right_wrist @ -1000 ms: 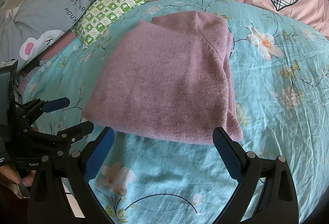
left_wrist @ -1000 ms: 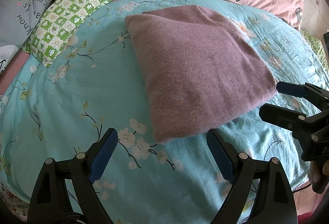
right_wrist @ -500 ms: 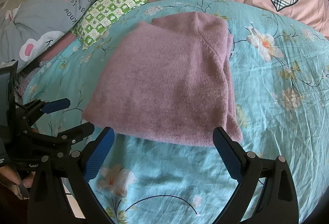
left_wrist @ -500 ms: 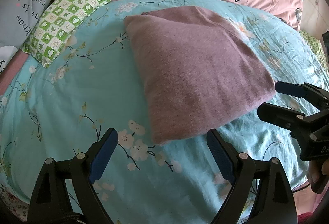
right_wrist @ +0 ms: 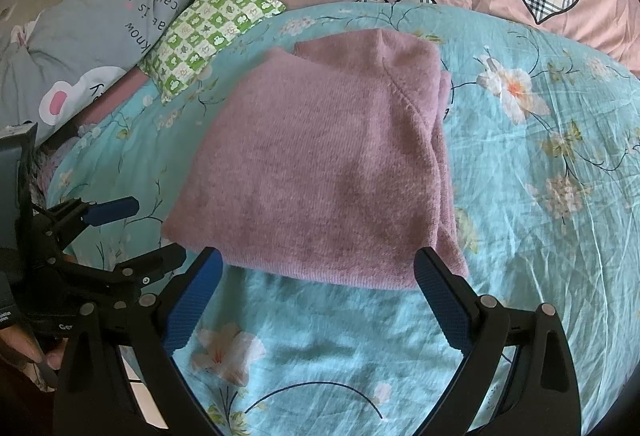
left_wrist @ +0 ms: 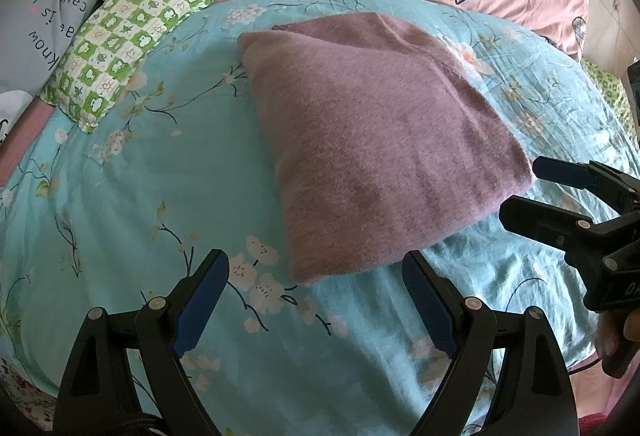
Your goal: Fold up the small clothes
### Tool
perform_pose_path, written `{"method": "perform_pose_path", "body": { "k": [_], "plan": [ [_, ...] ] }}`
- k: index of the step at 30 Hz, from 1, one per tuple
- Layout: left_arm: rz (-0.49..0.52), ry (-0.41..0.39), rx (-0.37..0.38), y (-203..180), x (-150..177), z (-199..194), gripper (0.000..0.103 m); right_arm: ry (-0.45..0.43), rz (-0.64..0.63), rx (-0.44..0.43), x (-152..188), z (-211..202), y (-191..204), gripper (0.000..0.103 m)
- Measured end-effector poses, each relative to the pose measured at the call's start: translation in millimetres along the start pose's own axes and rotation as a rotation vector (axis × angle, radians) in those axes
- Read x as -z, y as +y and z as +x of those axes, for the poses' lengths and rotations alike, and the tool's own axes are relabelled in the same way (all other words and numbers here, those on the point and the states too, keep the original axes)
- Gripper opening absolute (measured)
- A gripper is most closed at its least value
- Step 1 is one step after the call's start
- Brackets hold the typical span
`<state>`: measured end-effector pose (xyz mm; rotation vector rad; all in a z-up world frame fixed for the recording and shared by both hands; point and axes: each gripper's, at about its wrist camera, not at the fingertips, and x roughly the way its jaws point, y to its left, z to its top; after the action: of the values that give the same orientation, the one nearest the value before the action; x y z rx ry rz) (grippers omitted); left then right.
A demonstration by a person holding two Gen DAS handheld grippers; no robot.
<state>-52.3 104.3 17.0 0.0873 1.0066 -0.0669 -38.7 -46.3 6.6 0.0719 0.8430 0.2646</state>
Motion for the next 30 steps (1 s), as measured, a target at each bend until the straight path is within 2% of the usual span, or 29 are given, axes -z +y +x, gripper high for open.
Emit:
{"method": "perform_pose_path", "body": {
  "k": [30],
  "plan": [
    [0.0,0.004,0.011,1.3,-6.6,1.1,0.089,0.0,0.022,0.005,-2.8,-3.3,-9.4,0.097]
  ]
}}
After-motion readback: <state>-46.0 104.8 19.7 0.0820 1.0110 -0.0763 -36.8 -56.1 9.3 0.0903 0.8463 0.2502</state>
